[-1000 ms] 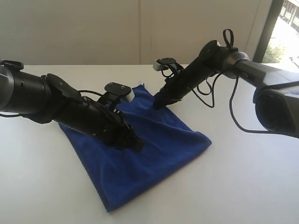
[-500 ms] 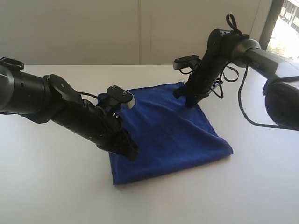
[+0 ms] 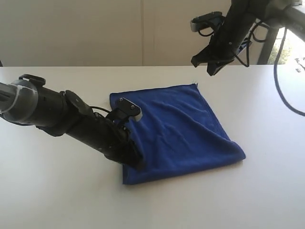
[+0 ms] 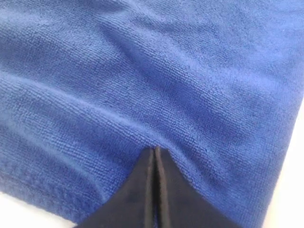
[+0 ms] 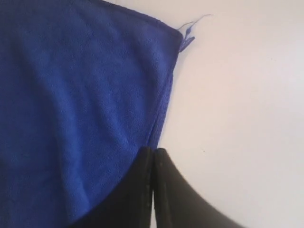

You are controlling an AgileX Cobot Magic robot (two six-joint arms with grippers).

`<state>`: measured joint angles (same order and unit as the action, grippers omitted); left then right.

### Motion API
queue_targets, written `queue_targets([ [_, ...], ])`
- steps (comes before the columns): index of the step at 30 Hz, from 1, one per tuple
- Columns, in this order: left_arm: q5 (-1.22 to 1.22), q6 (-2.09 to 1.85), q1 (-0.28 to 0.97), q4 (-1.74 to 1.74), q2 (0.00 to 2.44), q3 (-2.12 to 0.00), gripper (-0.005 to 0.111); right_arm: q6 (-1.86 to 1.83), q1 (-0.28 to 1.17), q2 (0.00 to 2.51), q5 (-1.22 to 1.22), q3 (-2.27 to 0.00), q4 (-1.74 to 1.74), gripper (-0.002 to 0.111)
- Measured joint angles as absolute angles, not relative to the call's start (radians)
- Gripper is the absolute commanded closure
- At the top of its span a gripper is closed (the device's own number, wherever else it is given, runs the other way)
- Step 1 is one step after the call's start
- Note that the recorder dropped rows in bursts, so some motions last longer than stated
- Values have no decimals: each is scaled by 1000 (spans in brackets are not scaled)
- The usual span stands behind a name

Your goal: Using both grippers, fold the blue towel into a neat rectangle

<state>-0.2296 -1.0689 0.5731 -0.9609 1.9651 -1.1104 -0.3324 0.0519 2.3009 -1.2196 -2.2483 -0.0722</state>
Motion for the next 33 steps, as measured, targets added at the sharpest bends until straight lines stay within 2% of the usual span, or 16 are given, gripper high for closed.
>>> queue_targets([
  [8,-318,-737,535,-534,1901,-1073,107,-332,50,2218,-1220,-2177,-62,108],
  [16,-460,-693,422,-339,1828,-1041,107,-383,21,2165,-1220,-2054,-157,108],
  [23,-505,-700,423,-396,1772,-1036,107,-432,17,2076,-1220,-1897,-241,108],
  [29,-477,-860,425,-639,1696,-1036,107,-555,-27,1995,-1220,-1704,-460,108],
  [33,-515,-1017,427,-844,1736,-1036,107,-656,-66,1990,-1222,-1568,-656,95],
])
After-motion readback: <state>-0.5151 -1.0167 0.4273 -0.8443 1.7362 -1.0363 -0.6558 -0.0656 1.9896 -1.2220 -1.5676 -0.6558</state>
